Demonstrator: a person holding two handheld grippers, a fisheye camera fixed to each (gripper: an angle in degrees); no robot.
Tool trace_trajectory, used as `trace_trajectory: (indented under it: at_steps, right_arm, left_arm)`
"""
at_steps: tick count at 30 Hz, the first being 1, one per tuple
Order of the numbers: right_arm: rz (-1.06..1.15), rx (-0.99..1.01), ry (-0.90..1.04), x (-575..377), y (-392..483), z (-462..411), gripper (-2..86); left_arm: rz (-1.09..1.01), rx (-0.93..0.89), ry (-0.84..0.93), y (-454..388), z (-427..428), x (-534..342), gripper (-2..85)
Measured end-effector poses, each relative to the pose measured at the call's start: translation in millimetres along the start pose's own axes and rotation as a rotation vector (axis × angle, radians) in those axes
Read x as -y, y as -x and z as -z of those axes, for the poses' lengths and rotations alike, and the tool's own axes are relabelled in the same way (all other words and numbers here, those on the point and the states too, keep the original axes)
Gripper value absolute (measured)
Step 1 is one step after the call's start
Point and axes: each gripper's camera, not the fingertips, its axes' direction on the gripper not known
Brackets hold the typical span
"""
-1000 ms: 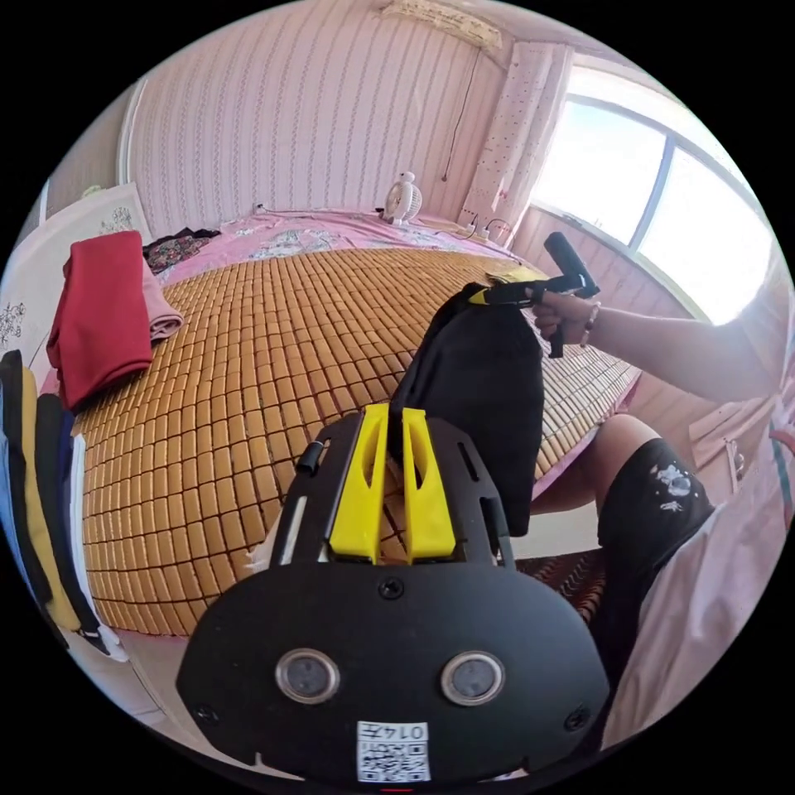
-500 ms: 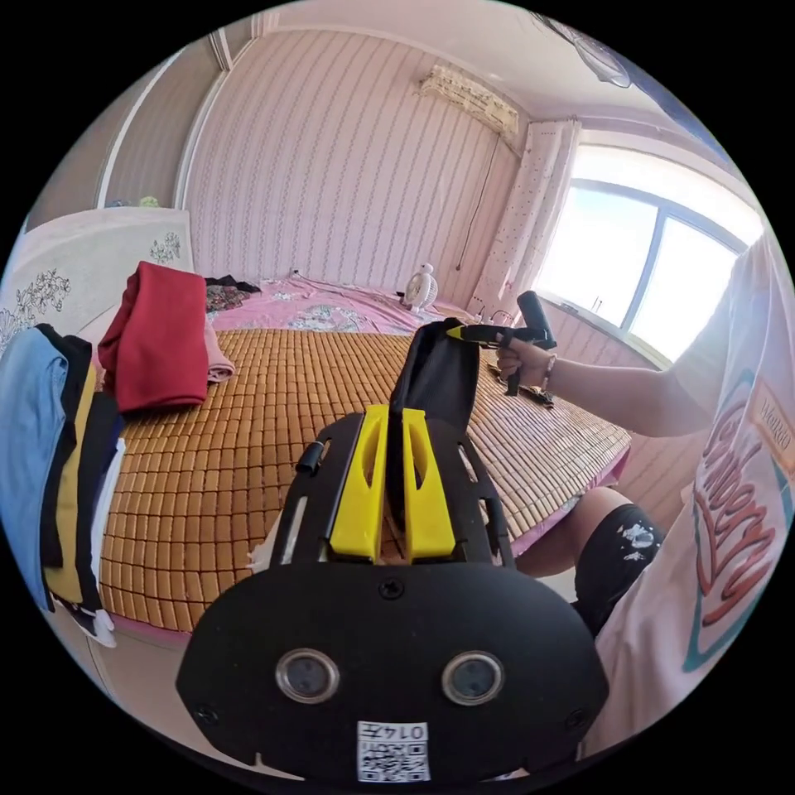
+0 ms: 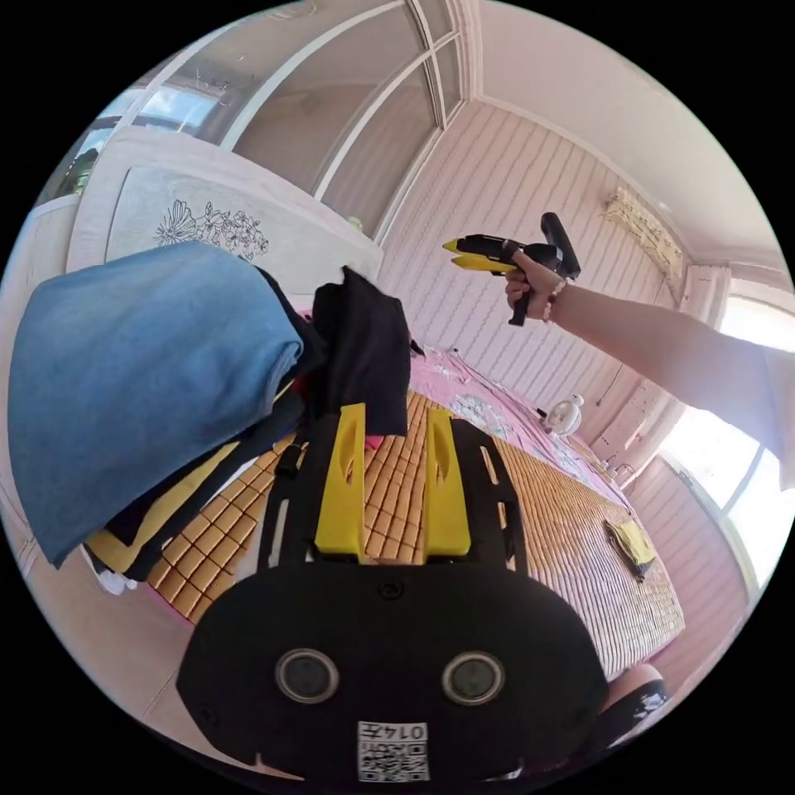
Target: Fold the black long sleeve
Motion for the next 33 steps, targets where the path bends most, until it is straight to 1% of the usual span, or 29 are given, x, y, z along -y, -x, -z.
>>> trace_trajectory:
  at_steps: [2,4,5,7,8,9,10,11,13,14,16,18,20,23,24,26,28,31,33]
  right_arm:
    - [0.042,-0.063,-0.032,-44,13,11,10.5]
    - [0.052,-0.14,0.049,-134,20,31,10.6]
    - [0.043,-0.141,0.09,-160,21,38,10.7]
    - [-0.103,-0.131,0.241,-280,20,84,11.0]
    - [-0.154,-0.135,0.263,-311,22,101,11.0]
    - [-0.249,-0.179,0.289,-373,29,139,10.6]
    - [-0.327,-0.254,0.294,-429,40,182,10.5]
    - [-0.371,-0.296,0.294,-456,47,205,10.4]
    - [-0.599,-0.445,0.27,-551,72,294,10.4]
    - [-0.66,-0.477,0.258,-573,79,314,10.3]
    - [-0.851,-0.605,0.206,-648,111,382,10.1]
    - [-0.948,-0.698,0.174,-693,132,415,10.0]
    - [-1.014,-0.736,0.146,-727,144,434,10.2]
    - [-1.079,-0.699,0.088,-769,141,444,10.5]
    - [-1.085,-0.665,0.065,-779,134,442,10.6]
    - [-1.066,-0.623,0.044,-788,118,437,10.6]
    - [-0.999,-0.614,0.048,-789,91,429,10.6]
    - [-0.93,-0.692,0.126,-788,46,421,10.8]
    - [-0.911,-0.7,0.147,-790,15,419,11.0]
  left_arm:
    - [-0.03,-0.03,0.058,-3,9,-24,8.8]
    - [-0.033,-0.066,0.088,-8,16,-42,7.3]
    - [-0.028,-0.107,0.11,-14,18,-53,6.5]
    - [-0.026,-0.183,0.167,-27,18,-67,6.3]
    - [-0.052,-0.246,0.218,-39,17,-73,6.3]
    - [-0.076,-0.277,0.238,-47,17,-76,6.3]
    - [-0.128,-0.319,0.263,-62,18,-81,6.3]
    - [-0.168,-0.338,0.28,-77,19,-86,6.3]
    - [-0.223,-0.367,0.317,-100,16,-96,6.3]
    - [-0.254,-0.403,0.356,-115,10,-102,6.3]
    - [-0.306,-0.476,0.435,-145,-3,-113,6.4]
    - [-0.354,-0.572,0.526,-181,-13,-126,6.4]
    - [-0.502,-0.683,0.611,-239,-17,-147,6.4]
    - [-0.663,-0.689,0.629,-298,-27,-170,6.4]
    - [-0.685,-0.688,0.628,-308,-32,-173,6.4]
    - [-0.754,-0.71,0.636,-350,-57,-182,6.4]
    - [-0.815,-0.735,0.643,-386,-82,-186,5.9]
    - [-0.93,-0.729,0.572,-450,-123,-194,5.4]
    - [-0.992,-0.741,0.561,-492,-148,-204,6.2]
